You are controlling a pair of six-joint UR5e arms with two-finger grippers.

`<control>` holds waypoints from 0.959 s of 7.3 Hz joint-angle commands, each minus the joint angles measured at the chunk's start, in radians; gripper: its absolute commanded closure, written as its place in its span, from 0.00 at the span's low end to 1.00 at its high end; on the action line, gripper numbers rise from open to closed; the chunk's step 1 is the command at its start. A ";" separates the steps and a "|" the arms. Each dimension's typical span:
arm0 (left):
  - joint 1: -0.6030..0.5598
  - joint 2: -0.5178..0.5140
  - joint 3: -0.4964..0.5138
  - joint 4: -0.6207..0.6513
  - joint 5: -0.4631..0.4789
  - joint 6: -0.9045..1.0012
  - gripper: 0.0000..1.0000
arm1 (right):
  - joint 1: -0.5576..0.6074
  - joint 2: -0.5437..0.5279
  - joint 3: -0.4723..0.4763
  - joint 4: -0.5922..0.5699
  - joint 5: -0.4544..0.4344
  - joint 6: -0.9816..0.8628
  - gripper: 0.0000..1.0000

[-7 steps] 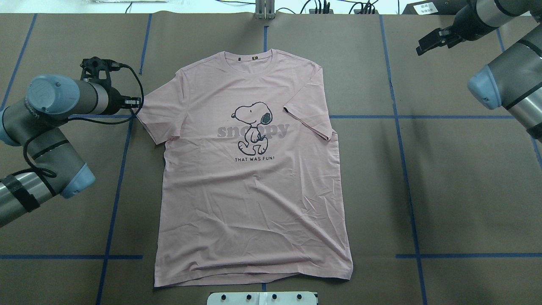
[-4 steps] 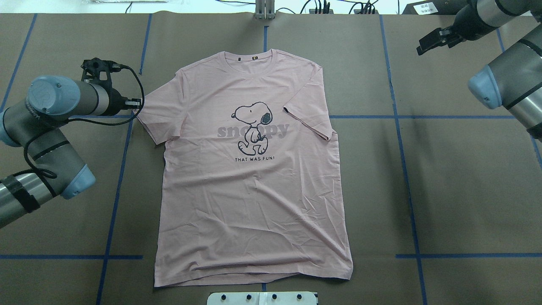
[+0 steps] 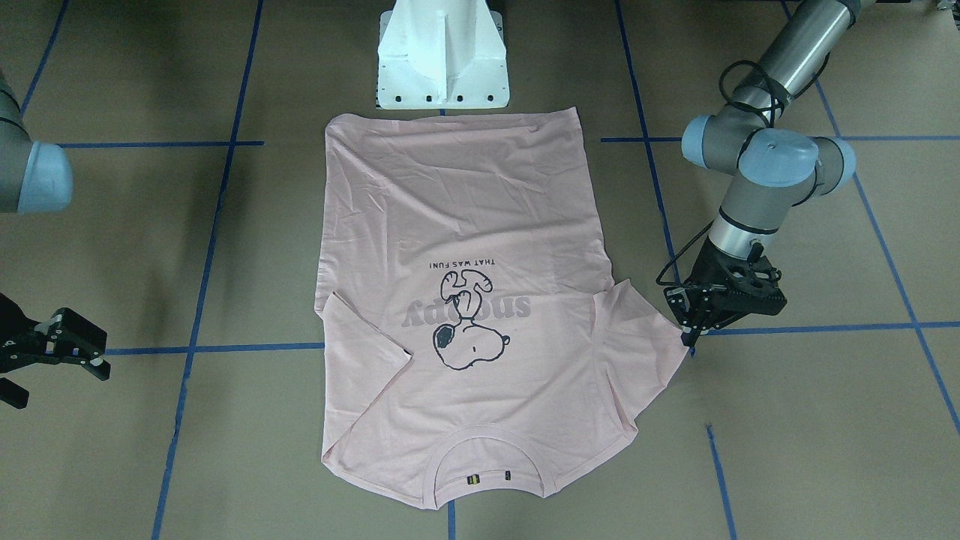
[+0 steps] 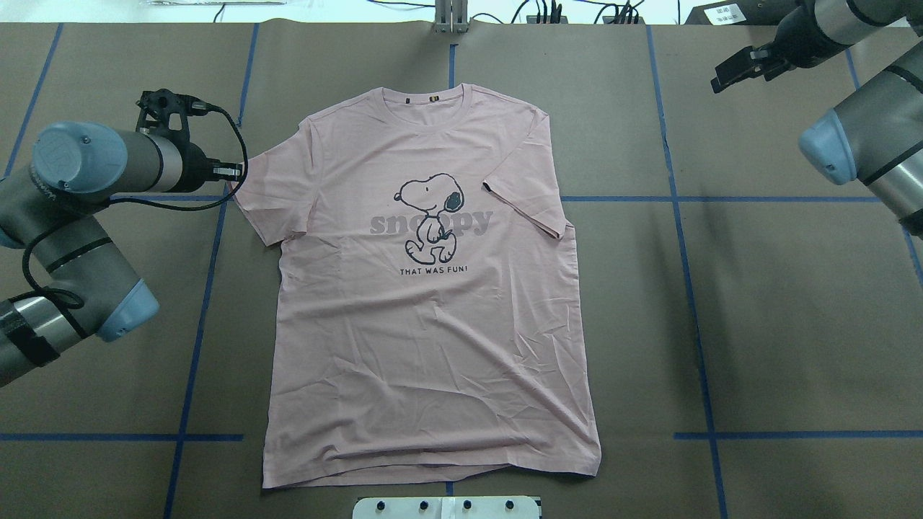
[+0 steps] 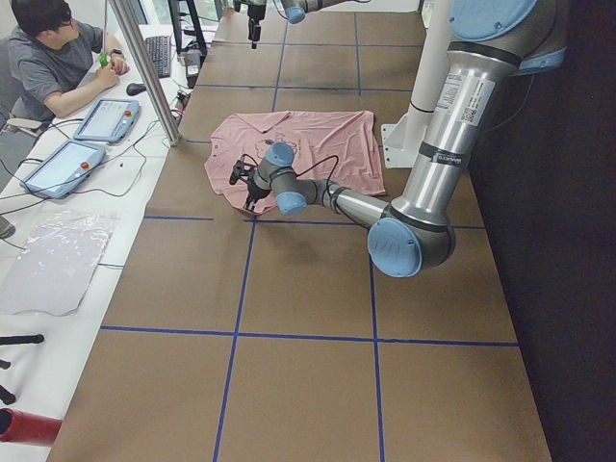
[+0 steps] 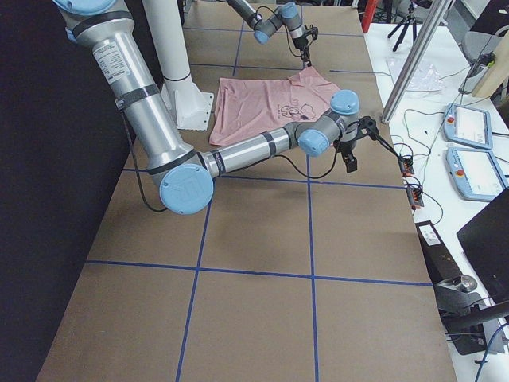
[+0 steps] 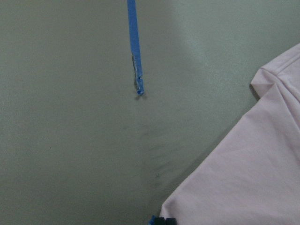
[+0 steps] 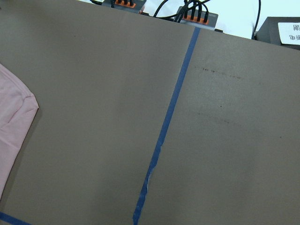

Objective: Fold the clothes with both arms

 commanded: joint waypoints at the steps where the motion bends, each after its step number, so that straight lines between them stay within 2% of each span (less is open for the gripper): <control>1: 0.006 -0.001 -0.114 0.162 0.000 -0.004 1.00 | -0.001 0.001 0.000 0.000 0.000 0.000 0.00; 2: 0.026 -0.016 -0.190 0.297 0.000 -0.013 1.00 | -0.001 0.003 0.000 0.000 0.000 0.000 0.00; 3: 0.061 -0.074 -0.229 0.435 0.000 -0.025 1.00 | 0.000 0.003 0.000 0.000 0.000 0.002 0.00; 4: 0.109 -0.164 -0.205 0.559 0.002 -0.089 1.00 | -0.001 0.003 0.000 0.000 0.000 0.002 0.00; 5: 0.143 -0.248 -0.179 0.627 0.003 -0.161 1.00 | -0.001 0.004 0.000 0.000 0.000 0.002 0.00; 7: 0.166 -0.384 -0.034 0.680 0.015 -0.224 1.00 | -0.001 0.006 -0.001 0.000 -0.001 0.002 0.00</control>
